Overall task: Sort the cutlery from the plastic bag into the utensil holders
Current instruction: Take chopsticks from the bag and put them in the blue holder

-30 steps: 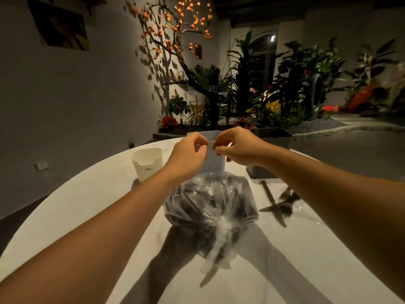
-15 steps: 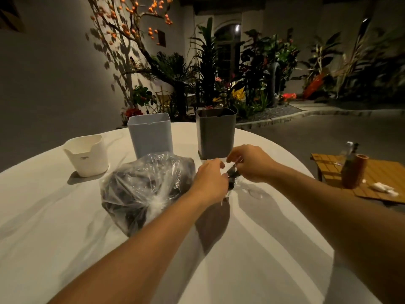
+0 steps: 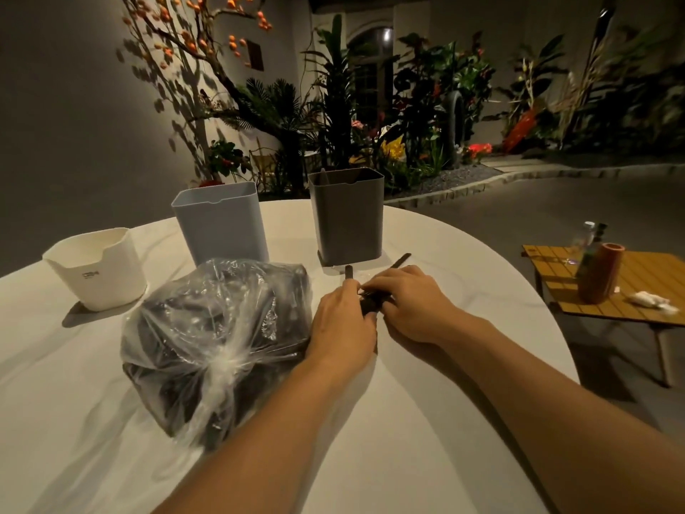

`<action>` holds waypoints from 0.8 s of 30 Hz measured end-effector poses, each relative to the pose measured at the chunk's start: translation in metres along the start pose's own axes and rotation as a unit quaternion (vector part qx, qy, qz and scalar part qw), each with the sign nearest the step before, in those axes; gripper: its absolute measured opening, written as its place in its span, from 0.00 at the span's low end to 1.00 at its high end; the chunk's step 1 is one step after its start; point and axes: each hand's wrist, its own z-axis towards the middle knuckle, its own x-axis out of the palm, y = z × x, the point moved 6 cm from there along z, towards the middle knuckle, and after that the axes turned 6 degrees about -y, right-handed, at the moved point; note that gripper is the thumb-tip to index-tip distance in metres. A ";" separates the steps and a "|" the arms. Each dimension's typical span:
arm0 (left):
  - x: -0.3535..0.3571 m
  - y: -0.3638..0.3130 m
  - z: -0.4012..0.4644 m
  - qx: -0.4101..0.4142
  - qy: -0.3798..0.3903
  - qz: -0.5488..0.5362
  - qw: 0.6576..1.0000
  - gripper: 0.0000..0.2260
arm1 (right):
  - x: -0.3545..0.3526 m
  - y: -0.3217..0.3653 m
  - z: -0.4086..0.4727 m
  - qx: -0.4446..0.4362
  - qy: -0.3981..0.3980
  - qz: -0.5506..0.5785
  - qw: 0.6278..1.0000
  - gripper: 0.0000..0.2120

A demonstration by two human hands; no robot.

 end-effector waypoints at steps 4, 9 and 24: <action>-0.003 -0.005 -0.002 0.026 -0.024 0.021 0.999 0.11 | 0.001 0.004 -0.001 -0.027 -0.006 -0.005 1.000 0.15; -0.009 -0.006 -0.005 0.028 -0.050 0.017 0.998 0.10 | -0.007 0.015 -0.005 -0.097 -0.032 -0.037 0.994 0.16; -0.032 -0.012 -0.015 -0.072 -0.156 -0.205 0.964 0.30 | -0.021 0.031 -0.008 -0.138 -0.133 0.053 0.980 0.21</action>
